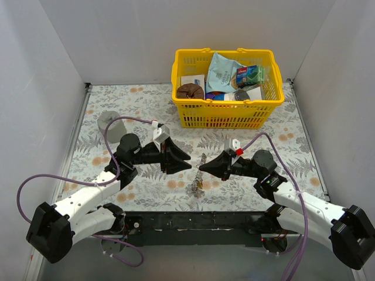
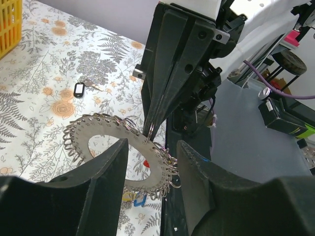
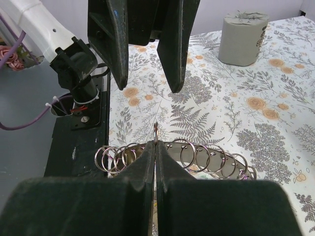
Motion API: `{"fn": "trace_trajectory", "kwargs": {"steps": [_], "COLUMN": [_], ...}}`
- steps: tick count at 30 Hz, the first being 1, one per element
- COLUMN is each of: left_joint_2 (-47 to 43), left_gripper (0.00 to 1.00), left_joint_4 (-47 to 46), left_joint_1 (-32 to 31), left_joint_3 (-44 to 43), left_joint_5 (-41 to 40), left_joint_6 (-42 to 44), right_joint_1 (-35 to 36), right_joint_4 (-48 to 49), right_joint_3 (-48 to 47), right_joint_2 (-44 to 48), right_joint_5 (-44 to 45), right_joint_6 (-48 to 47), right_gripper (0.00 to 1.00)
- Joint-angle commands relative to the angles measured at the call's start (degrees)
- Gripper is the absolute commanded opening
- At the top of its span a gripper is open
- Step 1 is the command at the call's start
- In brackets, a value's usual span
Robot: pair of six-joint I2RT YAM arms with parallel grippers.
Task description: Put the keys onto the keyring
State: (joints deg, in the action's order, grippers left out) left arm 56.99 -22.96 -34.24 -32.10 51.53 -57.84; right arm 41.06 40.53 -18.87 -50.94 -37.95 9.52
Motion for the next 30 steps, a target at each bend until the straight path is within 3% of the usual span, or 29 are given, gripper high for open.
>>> {"fn": "trace_trajectory", "kwargs": {"steps": [1,19,30], "left_joint_2": [0.7,3.3,4.7], "left_gripper": [0.42,0.39,0.31], "left_joint_4": [-2.1,-0.9,0.4], "left_joint_1": [-0.2,-3.8,-5.6], "left_joint_3": [0.4,0.3,-0.2], "left_joint_5": [1.6,-0.4,-3.4], "left_joint_6": [1.4,6.4,7.4], "right_joint_1": [-0.4,-0.9,-1.0], "right_joint_4": [6.9,7.9,8.2], "right_joint_3": [-0.6,-1.2,-1.1], "right_joint_2": [-0.3,-1.9,-2.2], "right_joint_5": [-2.2,-4.8,-5.0], "right_joint_6": [1.5,3.2,3.8], "right_gripper": [0.01,0.01,0.01]}}
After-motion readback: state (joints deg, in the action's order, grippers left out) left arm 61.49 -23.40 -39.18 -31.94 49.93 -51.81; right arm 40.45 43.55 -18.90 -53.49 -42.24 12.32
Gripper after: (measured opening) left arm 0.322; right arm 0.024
